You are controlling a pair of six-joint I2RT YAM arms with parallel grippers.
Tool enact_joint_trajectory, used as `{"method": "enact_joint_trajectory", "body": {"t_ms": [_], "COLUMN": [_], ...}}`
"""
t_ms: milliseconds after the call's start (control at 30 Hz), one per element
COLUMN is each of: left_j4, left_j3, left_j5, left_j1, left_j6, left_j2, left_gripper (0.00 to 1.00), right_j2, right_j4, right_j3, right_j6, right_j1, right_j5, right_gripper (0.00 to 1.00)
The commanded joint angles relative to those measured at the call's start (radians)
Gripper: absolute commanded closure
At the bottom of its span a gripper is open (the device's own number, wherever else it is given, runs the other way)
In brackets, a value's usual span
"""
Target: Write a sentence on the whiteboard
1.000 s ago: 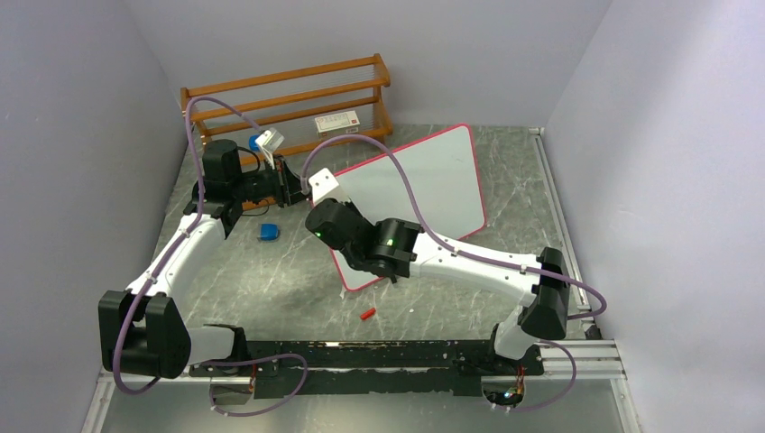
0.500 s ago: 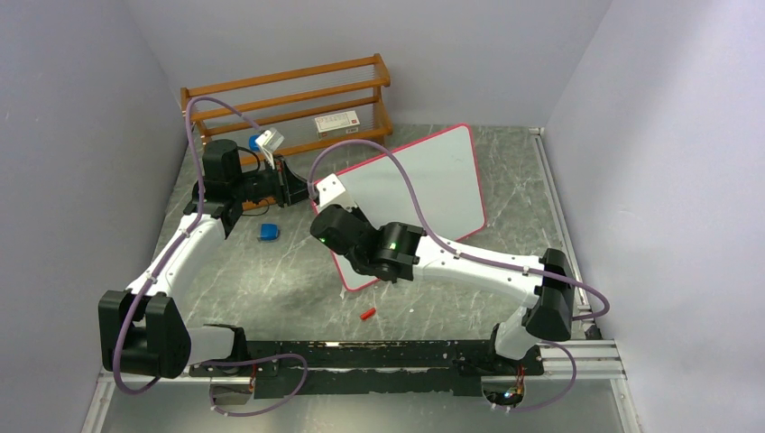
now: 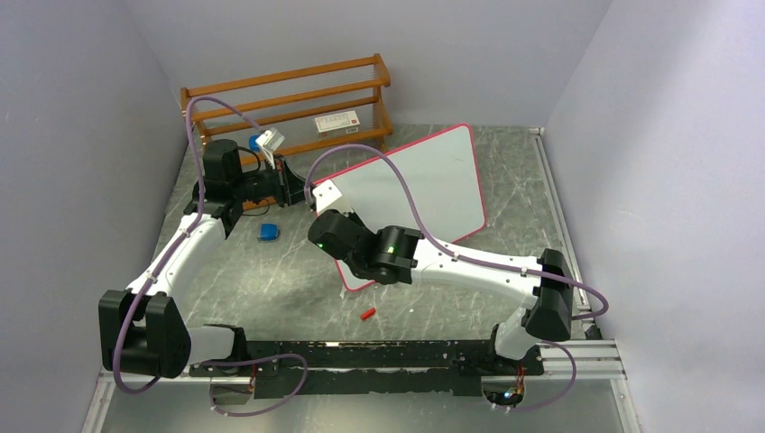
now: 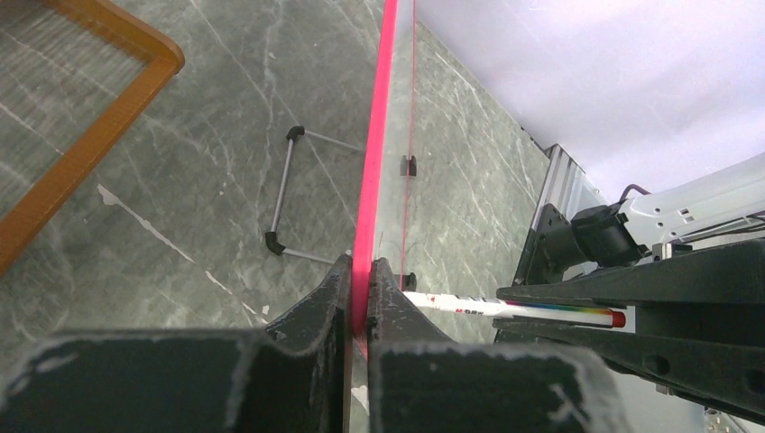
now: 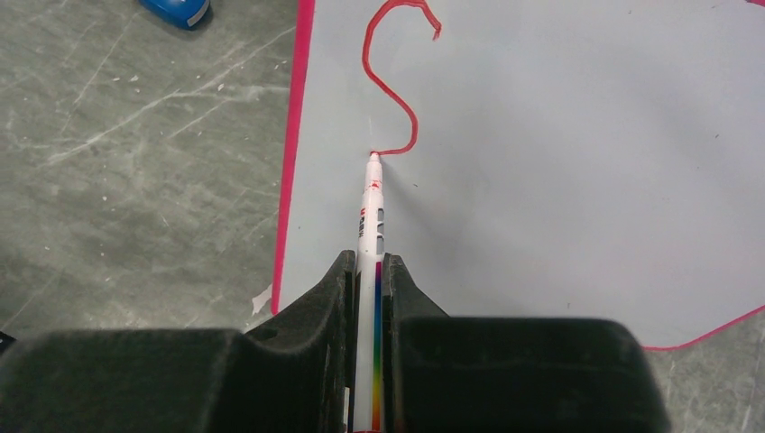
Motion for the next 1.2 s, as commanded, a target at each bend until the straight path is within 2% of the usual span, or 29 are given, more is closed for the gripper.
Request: {"method": "enact_joint_trajectory", "body": {"t_ms": [0,433,767,933,1167], "left_j4": [-0.024,-0.043,-0.065,-0.071,-0.068], "left_j3": [-0.014,-0.01,-0.002,-0.001,-0.001], "left_j5": [0.007,-0.007,-0.029,-0.033,-0.028], "left_j1": [-0.027,-0.029,-0.028,-0.029,-0.029], "left_j6": [0.038,0.05,0.067,0.07,0.067], "left_j2": [0.01,0.012,0.013,0.014,0.02], "left_gripper": [0.95,0.95,0.95,0.95,0.95], "right_j2": [0.016,0.004,-0.117,-0.137,-0.141], "right_j4": [0.041,0.099,0.112,0.092,0.122], "right_j3": [0.015,0.028,-0.038,-0.068,-0.113], "right_j6": [0.008,-0.01,0.001,0.012,0.022], "right_j1": [0.009,0.012,0.014,-0.006,-0.033], "right_j5": [0.0,0.021,0.021,0.058,0.029], "right_gripper": [1.0,1.0,1.0,1.0,1.0]}}
